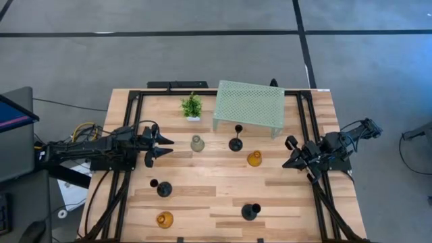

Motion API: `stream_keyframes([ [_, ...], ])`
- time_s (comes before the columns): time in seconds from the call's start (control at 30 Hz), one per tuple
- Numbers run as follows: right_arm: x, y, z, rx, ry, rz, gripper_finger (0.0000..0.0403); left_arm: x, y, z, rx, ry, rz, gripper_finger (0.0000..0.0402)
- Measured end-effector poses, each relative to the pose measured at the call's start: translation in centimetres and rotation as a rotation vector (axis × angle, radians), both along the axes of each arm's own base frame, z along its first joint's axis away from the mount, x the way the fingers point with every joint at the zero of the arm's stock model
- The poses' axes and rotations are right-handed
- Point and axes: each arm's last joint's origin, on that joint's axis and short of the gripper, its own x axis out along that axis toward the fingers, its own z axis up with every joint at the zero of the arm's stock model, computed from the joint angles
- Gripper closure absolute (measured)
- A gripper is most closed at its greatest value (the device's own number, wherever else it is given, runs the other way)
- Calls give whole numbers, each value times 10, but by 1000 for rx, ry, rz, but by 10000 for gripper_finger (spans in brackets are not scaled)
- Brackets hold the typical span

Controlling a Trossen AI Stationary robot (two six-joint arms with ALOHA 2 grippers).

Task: Pick & Place candle stick holders
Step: Put the bottom right black metal candle holder on the shelf

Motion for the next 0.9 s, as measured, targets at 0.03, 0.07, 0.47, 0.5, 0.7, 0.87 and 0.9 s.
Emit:
stream_keyframes([
  [0.03,0,0,0,-1,0,0,403,0,0,0,0,0,0,220],
  [0.07,0,0,0,-2,-1,0,403,0,0,0,0,0,0,220],
  [0.47,0,0,0,-1,-1,-12,403,0,0,2,2,-18,0,220],
  [0.5,0,-1,0,1,0,-35,403,0,0,3,4,-27,0,220],
  [0.7,2,-4,0,29,13,-158,403,-1,0,8,11,-79,0,220],
  [0.87,2,-5,0,28,11,-158,403,-1,0,9,12,-89,0,220],
  [0.9,2,-5,0,27,11,-158,403,-1,0,9,12,-89,0,220],
])
